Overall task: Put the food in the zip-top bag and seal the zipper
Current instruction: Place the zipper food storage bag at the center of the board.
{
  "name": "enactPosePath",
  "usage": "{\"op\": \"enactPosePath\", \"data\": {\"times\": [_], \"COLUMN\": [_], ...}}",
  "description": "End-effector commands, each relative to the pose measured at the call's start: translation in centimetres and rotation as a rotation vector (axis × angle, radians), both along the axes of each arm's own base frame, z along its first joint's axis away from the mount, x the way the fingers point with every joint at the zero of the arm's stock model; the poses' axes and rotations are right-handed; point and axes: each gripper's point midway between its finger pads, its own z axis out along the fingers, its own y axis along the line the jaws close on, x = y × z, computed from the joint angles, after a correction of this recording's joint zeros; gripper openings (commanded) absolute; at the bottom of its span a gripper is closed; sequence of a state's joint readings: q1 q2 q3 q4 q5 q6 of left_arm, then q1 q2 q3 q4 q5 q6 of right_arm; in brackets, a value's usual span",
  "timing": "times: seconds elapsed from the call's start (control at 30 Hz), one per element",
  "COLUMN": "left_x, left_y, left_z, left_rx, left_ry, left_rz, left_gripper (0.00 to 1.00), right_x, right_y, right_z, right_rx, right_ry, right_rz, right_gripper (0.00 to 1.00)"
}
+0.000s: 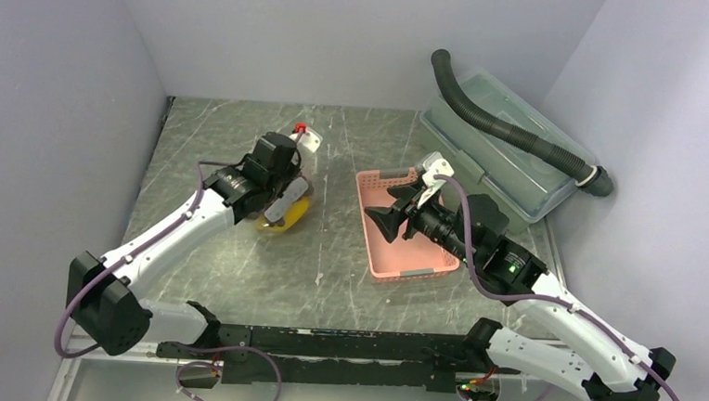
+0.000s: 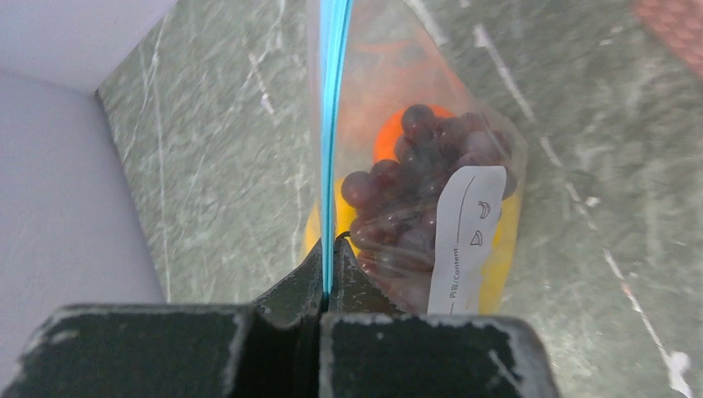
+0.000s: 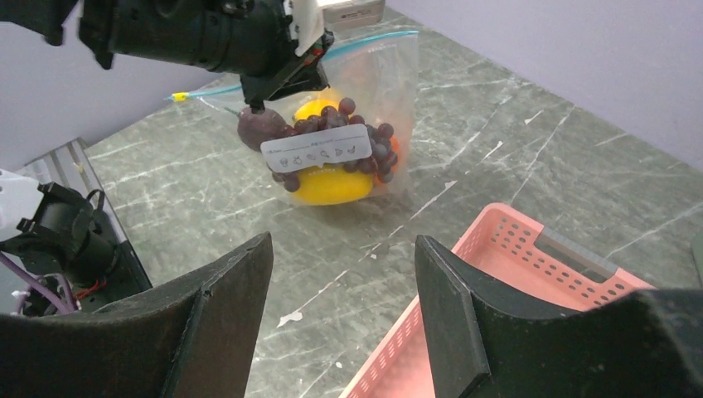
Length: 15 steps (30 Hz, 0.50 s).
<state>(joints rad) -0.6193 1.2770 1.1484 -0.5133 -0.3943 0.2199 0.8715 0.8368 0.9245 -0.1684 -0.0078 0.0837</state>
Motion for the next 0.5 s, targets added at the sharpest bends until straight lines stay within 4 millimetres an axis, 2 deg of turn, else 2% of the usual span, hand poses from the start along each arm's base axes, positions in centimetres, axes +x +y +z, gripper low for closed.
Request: {"op": "enactPosePath", "data": {"times": [0.0,0.13,0.23,0.33,0.47], "left_x": [3.3,4.6,5.3,6.1,6.6], "left_y": [2.9,5.7,6.6,6.4,4.7], "left_z": [3.5,3.5,3.7,3.2,0.8], "left_rx": [-0.007,0.032,0.056,0.081,0.035], "left_ry": [-0.138,-0.142,-0.154,-0.150,-0.082], "left_rz": [0.146,0.257,0.293,0.287,0.247], "left_gripper": [0.00,0.00,0.00,0.00,0.00], "right_x": [-0.6,-1.2,-1.5,-1.9,-2.3], "right_y": [-0.1,-0.4,-0.9,-1.4,-1.8], "right_z": [2.1,1.9,1.7,1.7,1.8], "right_rx": [0.080,0.095,0.097,0.105,0.120], "right_ry": [-0.043,-0.043,-0.044,-0.045,-0.042], "right_rz": [0.017,0.032,0.027,0.027,0.025], "right_gripper": [0.67,0.67,0.67,0.67,0.67]}}
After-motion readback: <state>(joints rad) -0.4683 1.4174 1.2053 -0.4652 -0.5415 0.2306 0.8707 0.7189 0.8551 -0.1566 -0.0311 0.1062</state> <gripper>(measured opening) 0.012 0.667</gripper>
